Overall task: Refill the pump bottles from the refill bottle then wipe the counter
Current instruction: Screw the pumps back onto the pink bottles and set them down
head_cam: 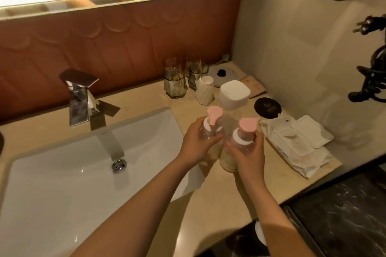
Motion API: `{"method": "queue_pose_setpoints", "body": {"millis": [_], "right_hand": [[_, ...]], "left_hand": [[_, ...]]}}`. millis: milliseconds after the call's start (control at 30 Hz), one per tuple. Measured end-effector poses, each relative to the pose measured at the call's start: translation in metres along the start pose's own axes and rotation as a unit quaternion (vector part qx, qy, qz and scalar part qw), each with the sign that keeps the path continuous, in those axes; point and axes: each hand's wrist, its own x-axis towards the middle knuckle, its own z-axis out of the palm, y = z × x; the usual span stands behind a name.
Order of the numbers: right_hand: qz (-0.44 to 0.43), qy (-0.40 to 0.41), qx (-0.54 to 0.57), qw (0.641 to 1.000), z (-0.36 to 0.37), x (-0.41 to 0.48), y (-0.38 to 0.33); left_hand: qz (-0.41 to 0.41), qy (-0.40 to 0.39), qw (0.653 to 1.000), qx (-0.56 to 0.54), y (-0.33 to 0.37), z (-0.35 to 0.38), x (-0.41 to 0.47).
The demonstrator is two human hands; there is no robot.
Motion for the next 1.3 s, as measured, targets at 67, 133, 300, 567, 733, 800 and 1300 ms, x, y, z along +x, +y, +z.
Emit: {"method": "queue_pose_setpoints", "body": {"millis": [67,133,300,567,733,800,1300], "right_hand": [[-0.001,0.007,0.005,1.000,0.002,-0.005,-0.003],[-0.003,0.008,0.005,1.000,0.008,-0.011,-0.006],[-0.018,-0.054,-0.004,0.998,0.036,-0.013,-0.017],[-0.009,-0.156,0.025,0.987,0.127,0.015,-0.038],[-0.040,-0.197,0.036,0.979,0.185,0.053,-0.061],[-0.047,-0.203,0.036,0.977,0.208,0.070,-0.065],[-0.078,-0.199,0.004,0.977,0.306,0.149,-0.053]], "left_hand": [[-0.002,0.019,1.000,-0.005,-0.004,-0.001,-0.001],[0.001,0.029,1.000,0.006,-0.011,-0.007,-0.003],[0.005,0.074,0.997,0.003,-0.031,-0.037,-0.008],[0.002,0.203,0.979,0.005,-0.050,-0.107,0.019],[-0.027,0.268,0.963,0.006,-0.053,-0.151,0.059],[-0.045,0.292,0.955,-0.004,-0.056,-0.165,0.074],[-0.049,0.315,0.947,-0.046,-0.081,-0.223,0.150]]}}
